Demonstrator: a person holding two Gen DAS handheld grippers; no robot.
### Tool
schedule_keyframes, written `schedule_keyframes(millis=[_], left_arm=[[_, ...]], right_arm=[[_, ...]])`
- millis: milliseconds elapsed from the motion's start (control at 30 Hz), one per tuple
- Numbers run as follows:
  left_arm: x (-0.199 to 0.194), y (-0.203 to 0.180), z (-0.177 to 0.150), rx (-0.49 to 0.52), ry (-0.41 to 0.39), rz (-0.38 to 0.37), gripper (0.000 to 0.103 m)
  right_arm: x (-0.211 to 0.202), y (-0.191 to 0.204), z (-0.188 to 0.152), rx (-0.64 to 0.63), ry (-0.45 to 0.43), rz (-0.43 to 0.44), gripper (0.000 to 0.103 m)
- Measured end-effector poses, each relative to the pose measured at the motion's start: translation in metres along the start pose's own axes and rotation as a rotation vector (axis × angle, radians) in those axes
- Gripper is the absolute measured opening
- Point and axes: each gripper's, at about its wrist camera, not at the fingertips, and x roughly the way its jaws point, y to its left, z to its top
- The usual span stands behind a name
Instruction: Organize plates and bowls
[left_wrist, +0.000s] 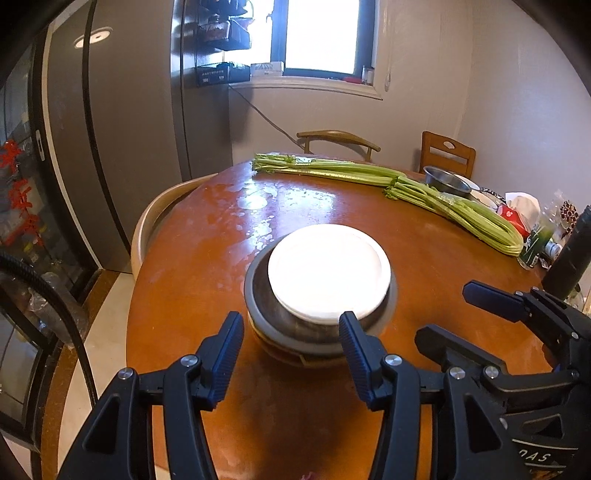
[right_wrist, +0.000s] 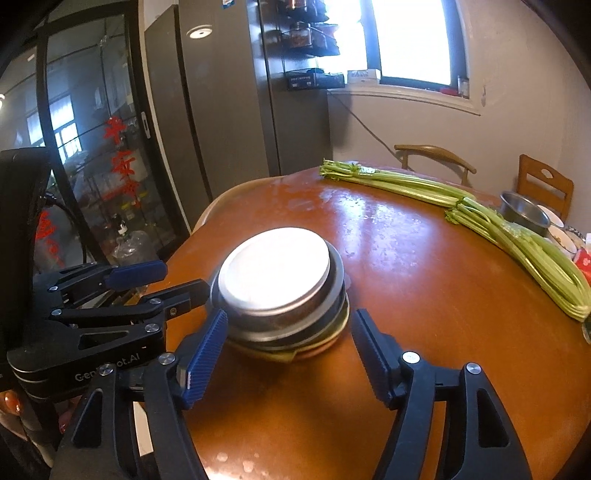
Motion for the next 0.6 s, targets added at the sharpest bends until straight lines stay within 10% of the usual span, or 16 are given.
schedule_keyframes(millis=[600], left_arm=[[-0.022, -0.022, -0.054, -0.001, -0.018, 0.03, 0.055]], right_arm=[[-0.027, 0.002, -0.063, 0.041, 0.009, -0.062, 0.073]])
